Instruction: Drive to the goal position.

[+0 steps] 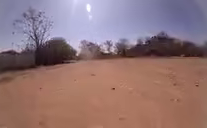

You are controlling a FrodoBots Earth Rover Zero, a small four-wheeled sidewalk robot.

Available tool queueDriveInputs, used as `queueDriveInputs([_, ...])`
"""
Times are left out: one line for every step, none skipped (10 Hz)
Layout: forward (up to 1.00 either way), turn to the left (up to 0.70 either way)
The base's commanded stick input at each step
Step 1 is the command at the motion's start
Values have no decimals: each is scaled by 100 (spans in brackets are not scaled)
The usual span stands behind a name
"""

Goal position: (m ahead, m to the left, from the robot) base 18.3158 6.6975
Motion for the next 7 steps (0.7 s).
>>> queueDriveInputs([100, 0])
queueDriveInputs([100, 0])
queueDriveInputs([100, 0])
queueDriveInputs([100, 0])
queueDriveInputs([100, 0])
queueDriveInputs([100, 0])
queueDriveInputs([100, 0])
